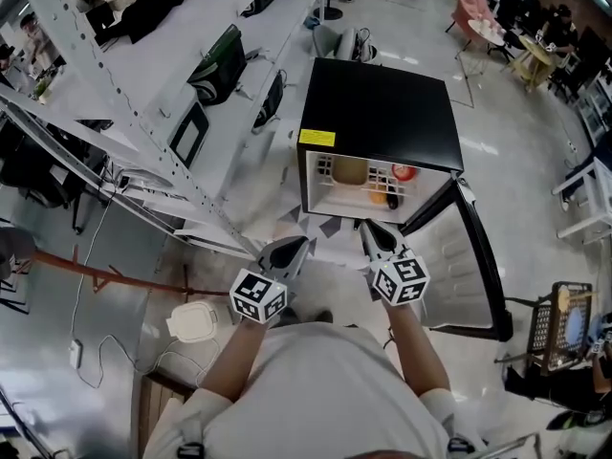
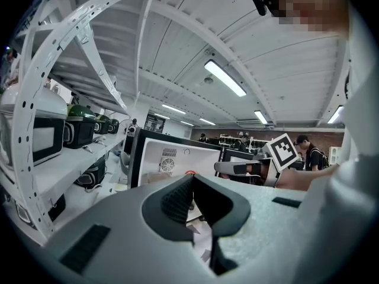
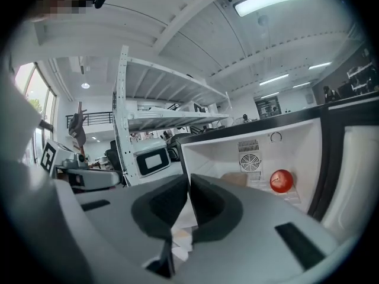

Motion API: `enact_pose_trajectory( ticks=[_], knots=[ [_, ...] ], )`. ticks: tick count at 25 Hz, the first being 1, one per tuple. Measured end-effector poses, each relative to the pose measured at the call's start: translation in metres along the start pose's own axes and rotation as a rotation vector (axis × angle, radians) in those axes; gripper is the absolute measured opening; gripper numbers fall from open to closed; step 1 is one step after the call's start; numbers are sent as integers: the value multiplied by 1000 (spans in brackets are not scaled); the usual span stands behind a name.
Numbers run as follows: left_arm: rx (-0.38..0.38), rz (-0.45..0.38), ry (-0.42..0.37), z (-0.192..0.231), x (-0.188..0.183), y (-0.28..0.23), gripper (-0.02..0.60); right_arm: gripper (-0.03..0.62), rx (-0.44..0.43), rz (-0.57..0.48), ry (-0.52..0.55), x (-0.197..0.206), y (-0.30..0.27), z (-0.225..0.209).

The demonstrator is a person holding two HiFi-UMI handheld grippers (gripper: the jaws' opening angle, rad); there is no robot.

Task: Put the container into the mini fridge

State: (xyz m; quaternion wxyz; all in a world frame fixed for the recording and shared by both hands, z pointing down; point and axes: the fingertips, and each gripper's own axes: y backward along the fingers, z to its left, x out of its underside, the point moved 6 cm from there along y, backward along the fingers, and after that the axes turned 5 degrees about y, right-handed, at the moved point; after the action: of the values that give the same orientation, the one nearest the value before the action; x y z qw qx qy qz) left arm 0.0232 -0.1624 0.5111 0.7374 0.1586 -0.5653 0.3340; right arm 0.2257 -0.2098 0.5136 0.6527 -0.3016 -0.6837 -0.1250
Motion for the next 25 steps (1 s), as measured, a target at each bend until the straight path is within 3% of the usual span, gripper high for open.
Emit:
enact_pose_trajectory(
  ticks=[11, 25],
  knots=[
    [97, 1, -59, 12, -26, 17, 5, 6, -8, -35, 9, -25, 33, 28],
    [164, -13, -61, 24, -40, 22, 5, 5, 33, -46, 15, -31, 34, 44]
  ],
)
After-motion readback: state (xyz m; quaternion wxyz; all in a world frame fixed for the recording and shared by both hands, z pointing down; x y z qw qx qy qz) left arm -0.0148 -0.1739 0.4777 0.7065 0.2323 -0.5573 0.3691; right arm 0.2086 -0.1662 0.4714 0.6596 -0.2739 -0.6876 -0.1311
